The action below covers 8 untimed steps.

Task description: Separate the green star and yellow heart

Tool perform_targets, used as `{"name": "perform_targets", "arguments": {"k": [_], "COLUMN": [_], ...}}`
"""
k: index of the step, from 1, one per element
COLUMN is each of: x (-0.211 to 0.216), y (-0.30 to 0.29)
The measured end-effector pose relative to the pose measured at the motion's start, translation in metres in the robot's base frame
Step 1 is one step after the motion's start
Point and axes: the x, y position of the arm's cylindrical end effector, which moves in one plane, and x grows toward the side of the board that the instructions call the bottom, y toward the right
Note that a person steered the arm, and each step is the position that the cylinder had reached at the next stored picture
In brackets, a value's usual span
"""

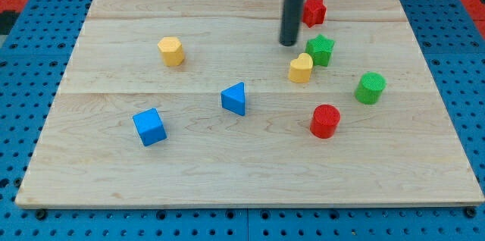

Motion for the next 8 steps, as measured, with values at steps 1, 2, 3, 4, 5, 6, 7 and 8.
{"name": "perform_targets", "arguments": {"k": [1, 2, 3, 4, 5, 6, 7, 8], "x": [0.027, 0.032, 0.037, 0.094, 0.112, 0.085, 0.065, 0.048], "y": [-0.045, -0.023, -0.06, -0.059, 0.044, 0.076, 0.076, -0.016]}}
